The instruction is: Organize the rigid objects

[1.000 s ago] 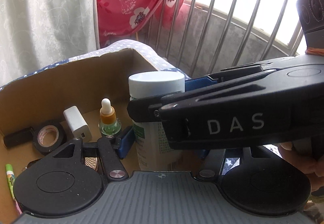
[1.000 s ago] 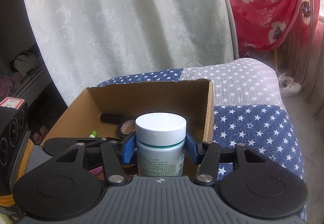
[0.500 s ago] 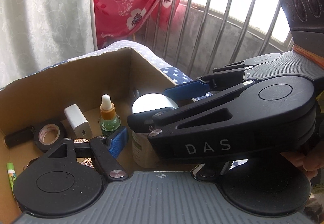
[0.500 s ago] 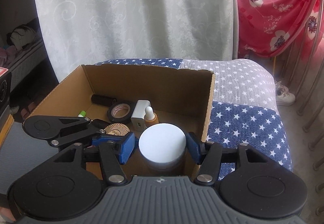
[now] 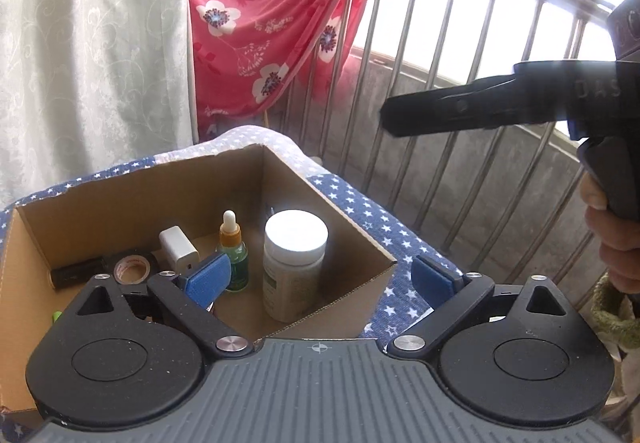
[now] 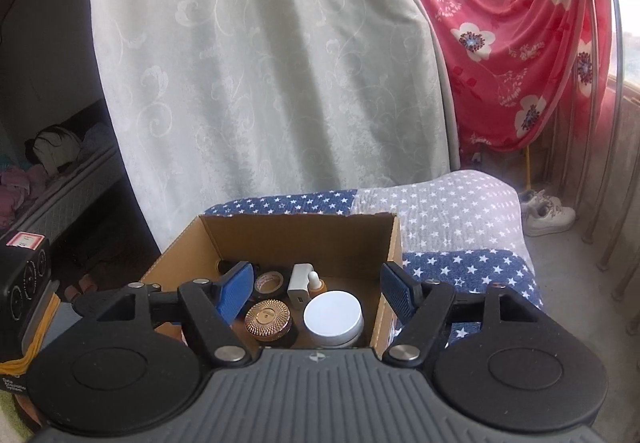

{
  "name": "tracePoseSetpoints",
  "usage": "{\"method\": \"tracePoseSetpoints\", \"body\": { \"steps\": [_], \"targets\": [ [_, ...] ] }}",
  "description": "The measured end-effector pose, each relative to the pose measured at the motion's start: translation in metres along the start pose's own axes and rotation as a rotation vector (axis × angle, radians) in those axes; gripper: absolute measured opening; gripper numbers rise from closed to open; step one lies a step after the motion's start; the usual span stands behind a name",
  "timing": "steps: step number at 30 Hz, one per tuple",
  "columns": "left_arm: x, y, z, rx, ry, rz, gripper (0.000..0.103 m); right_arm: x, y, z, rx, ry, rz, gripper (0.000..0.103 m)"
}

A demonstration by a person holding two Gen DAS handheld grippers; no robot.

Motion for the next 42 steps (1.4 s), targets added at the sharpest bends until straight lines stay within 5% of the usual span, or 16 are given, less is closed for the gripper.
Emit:
{"method": "tracePoseSetpoints", "body": {
  "steps": [3, 9, 14, 20, 28, 42],
  "targets": [
    [-0.005, -0.033, -0.004, 0.062, -0.014, 0.032, 0.103, -0.008, -0.053, 0.013, 0.090, -0.059, -0.057, 0.102],
    [-0.031, -0.073, -0.024, 0.096, -0.088, 0.205, 0.103, -0.025, -0.108, 0.005, 0.156, -0.100, -0.142, 0.103],
    [-0.052, -0.083, -0.036, 0.070, -0.137, 0.339, 0.103, -0.031, -0.071, -0.044, 0.092, -0.005, -0.158, 0.103],
    [-0.067, -0.082, -0.047, 0.040, -0.176, 0.406, 0.103, -0.050, -0.010, -0.089, 0.066, 0.052, -0.210, 0.103],
    [-0.073, -0.066, -0.052, 0.006, -0.166, 0.489, 0.103, -0.069, 0.045, -0.090, -0.023, 0.057, -0.264, 0.103],
    [-0.078, -0.054, -0.041, -0.021, -0.208, 0.468, 0.103, -0.072, 0.064, -0.089, -0.062, 0.041, -0.220, 0.103]
  ]
}}
Point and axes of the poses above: each gripper's, at about its wrist camera, not at the fingertips, and y roughly the way its jaws point, x to its right, z to its top, the point moved 3 cm from there along y, roughly the way its jaws point, and after that the axes turned 1 degree about z, right-handed, at the moved point
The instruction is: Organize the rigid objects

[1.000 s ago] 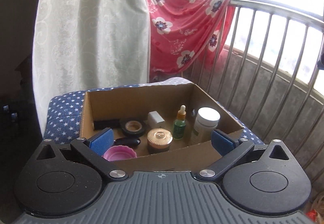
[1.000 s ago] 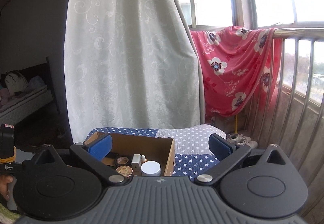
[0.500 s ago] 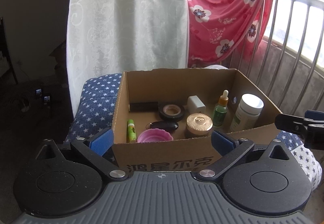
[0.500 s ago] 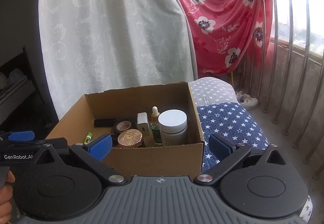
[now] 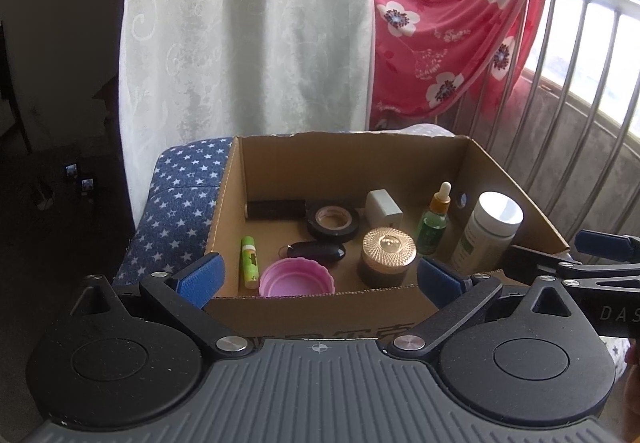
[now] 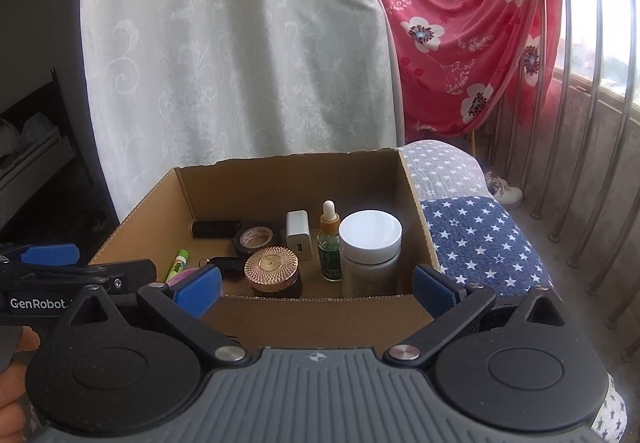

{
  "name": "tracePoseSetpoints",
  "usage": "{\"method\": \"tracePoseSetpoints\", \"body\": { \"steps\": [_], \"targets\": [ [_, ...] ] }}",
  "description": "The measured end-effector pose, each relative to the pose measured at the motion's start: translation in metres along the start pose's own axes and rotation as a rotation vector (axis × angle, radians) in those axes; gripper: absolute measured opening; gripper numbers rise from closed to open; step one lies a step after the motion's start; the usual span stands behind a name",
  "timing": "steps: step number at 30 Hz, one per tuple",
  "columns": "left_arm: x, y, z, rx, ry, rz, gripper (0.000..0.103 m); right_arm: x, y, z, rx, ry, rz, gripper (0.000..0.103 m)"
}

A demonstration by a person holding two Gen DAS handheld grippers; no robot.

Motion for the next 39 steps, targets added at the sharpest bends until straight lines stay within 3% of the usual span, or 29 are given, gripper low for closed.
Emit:
{"method": "tracePoseSetpoints", "body": {
  "steps": [39],
  "targets": [
    [-0.005, 0.009, -0.001, -0.047, 0.003, 0.049, 0.101, -0.002, 0.016, 0.000, -0.058, -0.003, 0.004, 0.103]
  ]
}}
Point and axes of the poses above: each gripper's, at about its wrist camera, not at the fingertips, and y roughly the way its jaws point, x to its right, z to its top, the point moved 3 cm from there along y, roughly the way its jaws point, and after that the axes turned 1 degree about z, right-handed, at the moved point
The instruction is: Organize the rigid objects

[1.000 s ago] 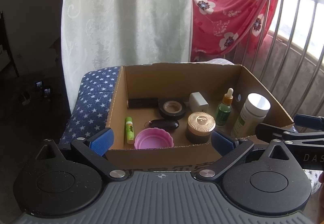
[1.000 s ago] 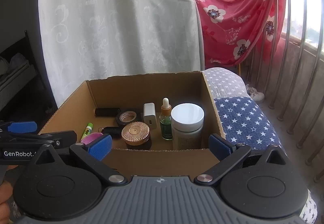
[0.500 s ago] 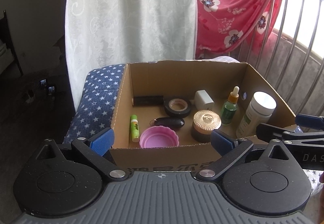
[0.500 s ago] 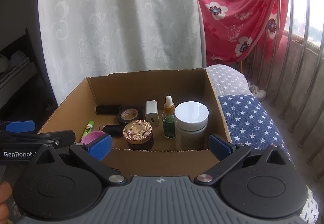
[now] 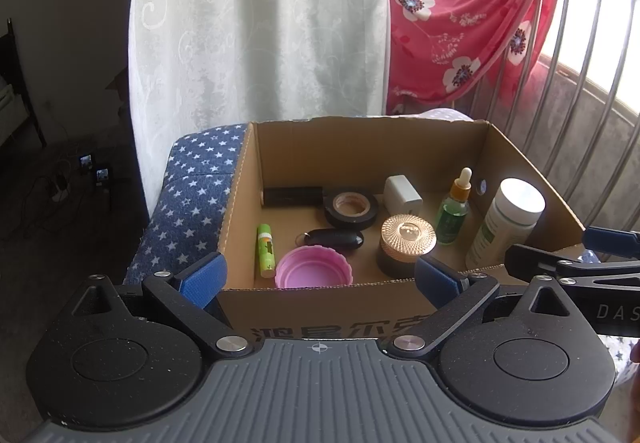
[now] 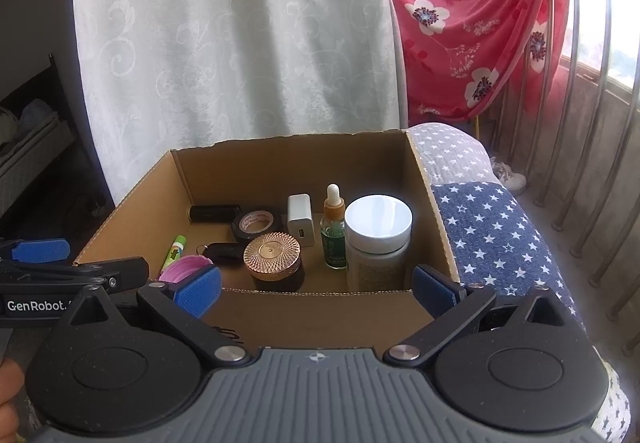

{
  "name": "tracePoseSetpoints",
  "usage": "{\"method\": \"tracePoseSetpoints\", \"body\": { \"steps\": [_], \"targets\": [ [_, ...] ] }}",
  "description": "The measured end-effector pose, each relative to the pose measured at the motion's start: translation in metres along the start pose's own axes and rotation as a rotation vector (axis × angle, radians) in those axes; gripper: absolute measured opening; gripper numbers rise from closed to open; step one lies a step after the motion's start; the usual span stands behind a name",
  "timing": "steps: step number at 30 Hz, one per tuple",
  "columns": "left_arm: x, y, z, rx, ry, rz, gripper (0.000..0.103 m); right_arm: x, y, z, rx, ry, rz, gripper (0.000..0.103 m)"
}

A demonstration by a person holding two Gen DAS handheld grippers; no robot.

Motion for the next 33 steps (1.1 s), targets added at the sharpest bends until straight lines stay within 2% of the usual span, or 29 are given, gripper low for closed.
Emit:
{"method": "tracePoseSetpoints", "body": {
  "steps": [33],
  "targets": [
    [0.0033, -0.0016, -0.0007, -0.007, 0.000, 0.001, 0.100, 0.0022, -0.0021, 0.0001, -0.013, 0.010, 0.001, 0.103]
  ]
}}
Point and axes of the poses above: each gripper's, at about its wrist camera, not at the fingertips, and y roughly the way its jaws point, x to its right, z to its top, the point moved 3 cm from there along y, roughly the way its jaws point, and after that the axes turned 1 degree about z, right-handed, at the moved point
